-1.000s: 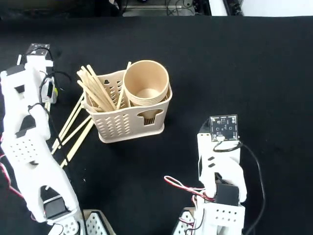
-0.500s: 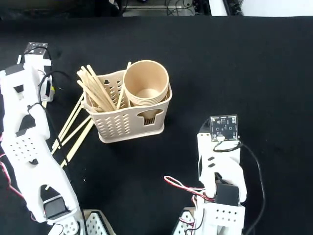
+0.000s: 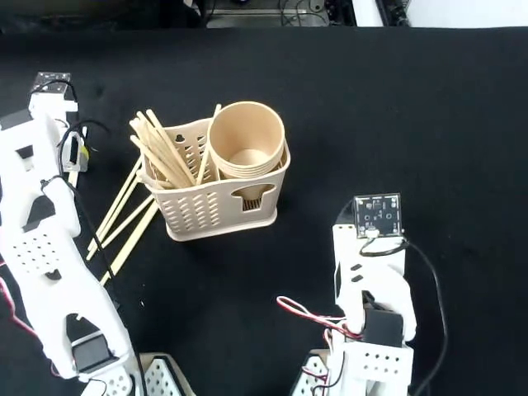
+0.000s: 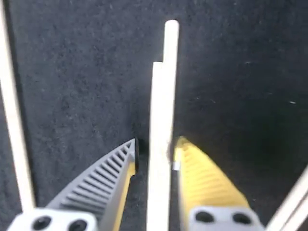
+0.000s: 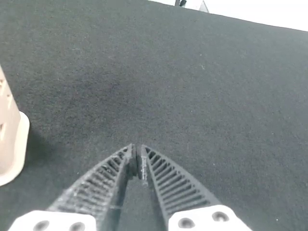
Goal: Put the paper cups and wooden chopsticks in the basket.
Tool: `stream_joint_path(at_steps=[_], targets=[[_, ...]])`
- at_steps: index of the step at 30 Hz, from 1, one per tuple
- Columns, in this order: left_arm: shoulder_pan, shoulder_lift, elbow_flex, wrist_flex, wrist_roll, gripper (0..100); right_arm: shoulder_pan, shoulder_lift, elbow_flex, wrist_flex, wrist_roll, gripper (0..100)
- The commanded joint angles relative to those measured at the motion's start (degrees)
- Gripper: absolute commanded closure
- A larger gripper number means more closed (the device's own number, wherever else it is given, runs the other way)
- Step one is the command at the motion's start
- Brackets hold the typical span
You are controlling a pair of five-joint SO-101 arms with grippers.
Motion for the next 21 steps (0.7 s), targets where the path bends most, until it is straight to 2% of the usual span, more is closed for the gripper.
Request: stream_joint_path(at_steps=[1,7,17,21], targets=[[-0.4,6.4,-2.1,0.9,0.0,97,-0.3,-3.7,-0.2,-0.6,0.1,97.7],[0.1,7.6,-8.7,6.2,0.1,97,-0.3,-3.7,-0.2,-0.6,0.1,97.7],[2.8,7.5,-38.1,31.0,0.3,97,-0.3,-3.7,-0.2,-0.7,0.1,97.7],[3.3,6.3,-43.3,30.9,2.9,97,-0.3,-3.7,-0.2,-0.7,0.1,97.7]])
